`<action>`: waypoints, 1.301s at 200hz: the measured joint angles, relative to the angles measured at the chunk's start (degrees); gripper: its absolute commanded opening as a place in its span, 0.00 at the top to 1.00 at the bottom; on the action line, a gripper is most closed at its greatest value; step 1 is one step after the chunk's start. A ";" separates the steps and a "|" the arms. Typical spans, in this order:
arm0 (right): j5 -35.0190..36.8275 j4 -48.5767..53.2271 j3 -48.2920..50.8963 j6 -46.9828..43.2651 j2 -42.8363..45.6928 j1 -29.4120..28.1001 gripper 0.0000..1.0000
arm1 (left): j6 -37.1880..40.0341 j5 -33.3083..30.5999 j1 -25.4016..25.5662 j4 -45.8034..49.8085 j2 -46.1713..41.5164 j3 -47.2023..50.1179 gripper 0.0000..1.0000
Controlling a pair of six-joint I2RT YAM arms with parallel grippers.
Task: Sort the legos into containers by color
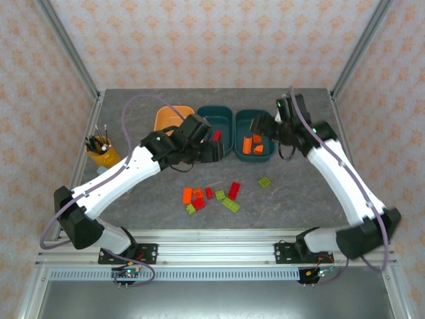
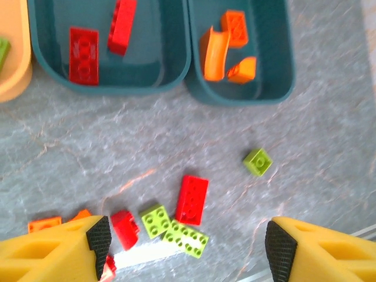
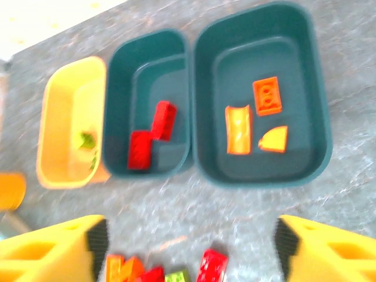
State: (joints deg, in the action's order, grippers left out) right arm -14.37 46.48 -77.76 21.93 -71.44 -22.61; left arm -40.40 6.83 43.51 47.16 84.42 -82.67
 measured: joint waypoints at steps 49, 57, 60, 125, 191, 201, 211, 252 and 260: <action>-7.26 6.86 19.89 3.80 20.31 -0.24 0.01 | 0.55 -0.04 6.29 -0.24 9.77 1.33 0.32; -8.07 8.35 21.94 4.57 22.99 -0.24 0.01 | 0.63 -0.07 7.08 -0.20 12.00 0.98 0.32; -8.31 8.98 22.58 4.74 23.89 -0.24 0.00 | 0.61 -0.09 7.34 -0.22 12.81 0.83 0.33; -11.65 14.21 26.01 7.67 30.14 -0.24 0.06 | -3.58 -3.06 8.63 1.40 18.58 0.22 0.34; -12.68 14.16 26.01 8.31 31.17 -0.24 0.12 | -7.28 -2.80 11.65 1.53 22.62 -5.44 0.38; -12.66 14.21 26.01 8.50 31.85 -0.24 0.13 | -7.10 -2.82 12.02 1.60 24.35 -7.52 0.39; -12.52 14.51 25.81 8.63 32.72 -0.24 0.13 | -7.10 -2.80 12.41 1.49 26.12 -9.20 0.39; -10.88 16.02 22.40 9.53 38.64 -0.24 0.15 | -5.03 -2.84 14.64 2.64 33.16 -15.39 0.37; -10.29 16.59 21.75 9.70 40.44 -0.24 0.15 | -4.07 -2.84 15.02 2.89 34.69 -17.57 0.37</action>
State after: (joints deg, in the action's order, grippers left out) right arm -24.67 63.07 -56.01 31.64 -31.00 -22.85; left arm -44.47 3.99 58.52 50.04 119.11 -100.25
